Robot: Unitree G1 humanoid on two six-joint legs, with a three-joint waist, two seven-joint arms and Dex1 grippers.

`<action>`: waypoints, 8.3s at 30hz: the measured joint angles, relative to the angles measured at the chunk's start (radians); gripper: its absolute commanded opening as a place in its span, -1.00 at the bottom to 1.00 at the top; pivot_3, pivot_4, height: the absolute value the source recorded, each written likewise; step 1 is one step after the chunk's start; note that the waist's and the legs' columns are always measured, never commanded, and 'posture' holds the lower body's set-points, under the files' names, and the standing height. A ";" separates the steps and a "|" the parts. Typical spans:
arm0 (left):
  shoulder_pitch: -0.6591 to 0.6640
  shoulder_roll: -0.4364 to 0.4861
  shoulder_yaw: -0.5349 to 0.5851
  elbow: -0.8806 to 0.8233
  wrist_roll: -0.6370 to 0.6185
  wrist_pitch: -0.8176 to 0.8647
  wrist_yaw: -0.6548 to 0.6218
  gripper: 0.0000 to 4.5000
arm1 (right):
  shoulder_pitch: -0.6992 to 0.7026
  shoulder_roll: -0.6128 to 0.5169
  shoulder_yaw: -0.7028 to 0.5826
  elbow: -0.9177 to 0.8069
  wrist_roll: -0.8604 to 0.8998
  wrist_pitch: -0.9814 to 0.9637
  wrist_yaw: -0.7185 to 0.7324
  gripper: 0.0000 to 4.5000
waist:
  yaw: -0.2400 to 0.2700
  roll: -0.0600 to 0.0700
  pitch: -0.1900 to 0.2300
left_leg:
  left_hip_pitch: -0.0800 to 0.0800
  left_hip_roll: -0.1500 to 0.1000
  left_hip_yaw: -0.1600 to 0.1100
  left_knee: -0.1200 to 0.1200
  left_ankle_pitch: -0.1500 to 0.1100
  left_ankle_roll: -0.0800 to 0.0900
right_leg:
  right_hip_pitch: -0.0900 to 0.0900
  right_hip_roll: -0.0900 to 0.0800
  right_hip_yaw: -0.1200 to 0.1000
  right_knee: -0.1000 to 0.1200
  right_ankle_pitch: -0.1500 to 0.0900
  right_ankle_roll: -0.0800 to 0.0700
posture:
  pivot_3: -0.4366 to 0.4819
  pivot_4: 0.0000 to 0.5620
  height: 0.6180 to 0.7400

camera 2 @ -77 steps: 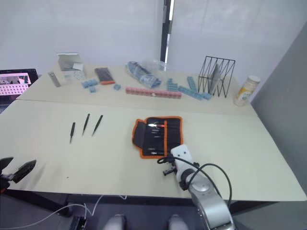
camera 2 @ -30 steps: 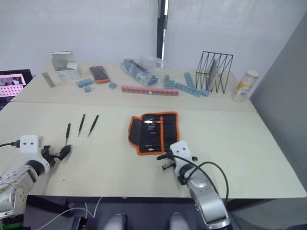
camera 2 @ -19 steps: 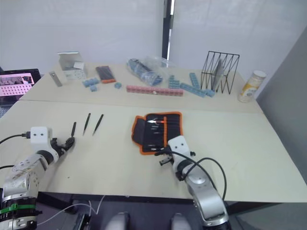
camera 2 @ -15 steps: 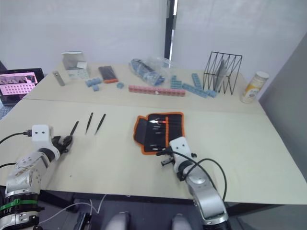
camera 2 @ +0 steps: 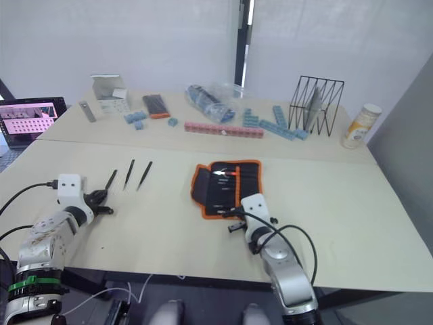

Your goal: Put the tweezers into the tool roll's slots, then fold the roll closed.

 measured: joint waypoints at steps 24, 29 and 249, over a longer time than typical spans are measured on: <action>-0.617 0.108 -0.656 0.007 0.005 0.157 -0.732 -0.97 | 0.002 0.030 0.038 -0.043 0.002 0.102 -0.005 -1.00 | -0.039 -0.017 0.000 | -0.005 0.001 -0.001 -0.001 0.000 0.001 | -0.001 0.004 0.002 0.003 0.000 0.000 | -0.05 -0.47 1.00; -0.727 0.059 -0.793 0.216 0.130 0.053 -0.862 -0.97 | 0.022 0.048 0.037 -0.066 0.001 0.114 -0.038 -1.00 | -0.032 -0.017 0.000 | -0.006 0.001 -0.002 -0.001 0.001 0.001 | -0.001 0.004 0.003 0.003 -0.001 0.002 | -0.05 -0.47 1.00; -0.369 0.055 -0.332 -0.015 -0.061 -0.003 -0.551 -0.98 | -0.011 0.018 0.016 -0.036 -0.058 0.086 -0.031 -1.00 | -0.031 -0.014 0.003 | -0.008 -0.001 -0.001 -0.003 -0.001 -0.002 | -0.003 0.003 0.004 0.000 -0.002 0.004 | -0.05 -0.47 1.00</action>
